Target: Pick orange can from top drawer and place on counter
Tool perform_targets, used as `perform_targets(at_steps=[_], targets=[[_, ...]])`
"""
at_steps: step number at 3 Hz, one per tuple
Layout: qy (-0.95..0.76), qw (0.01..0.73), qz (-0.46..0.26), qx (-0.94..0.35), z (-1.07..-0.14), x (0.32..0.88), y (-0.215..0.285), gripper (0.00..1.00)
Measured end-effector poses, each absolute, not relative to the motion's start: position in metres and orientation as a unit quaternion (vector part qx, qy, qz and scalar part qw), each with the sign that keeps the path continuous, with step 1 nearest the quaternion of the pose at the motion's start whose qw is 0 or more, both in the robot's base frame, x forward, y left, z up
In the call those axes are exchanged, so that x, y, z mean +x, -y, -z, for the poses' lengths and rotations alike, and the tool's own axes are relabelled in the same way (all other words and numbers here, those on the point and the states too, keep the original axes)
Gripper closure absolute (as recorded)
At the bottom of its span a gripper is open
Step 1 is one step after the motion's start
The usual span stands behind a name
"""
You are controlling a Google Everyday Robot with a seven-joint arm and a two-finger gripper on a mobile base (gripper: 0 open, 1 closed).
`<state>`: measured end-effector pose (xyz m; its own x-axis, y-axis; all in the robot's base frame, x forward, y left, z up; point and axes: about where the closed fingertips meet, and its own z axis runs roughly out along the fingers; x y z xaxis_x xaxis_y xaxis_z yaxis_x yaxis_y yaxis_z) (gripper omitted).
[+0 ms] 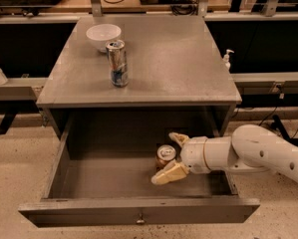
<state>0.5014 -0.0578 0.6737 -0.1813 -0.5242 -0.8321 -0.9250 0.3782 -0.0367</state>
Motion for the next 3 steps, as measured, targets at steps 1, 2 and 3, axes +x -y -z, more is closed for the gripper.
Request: perform_targets(at_steps=[1, 2, 3], targets=[[-0.732, 0.412, -0.252, -0.481, -0.667, 0.513, 0.062, 0.38], [-0.731, 0.430, -0.265, -0.460, -0.666, 0.517, 0.068, 0.69], [-0.709, 0.459, -0.286, -0.452, -0.714, 0.531, 0.087, 0.92]])
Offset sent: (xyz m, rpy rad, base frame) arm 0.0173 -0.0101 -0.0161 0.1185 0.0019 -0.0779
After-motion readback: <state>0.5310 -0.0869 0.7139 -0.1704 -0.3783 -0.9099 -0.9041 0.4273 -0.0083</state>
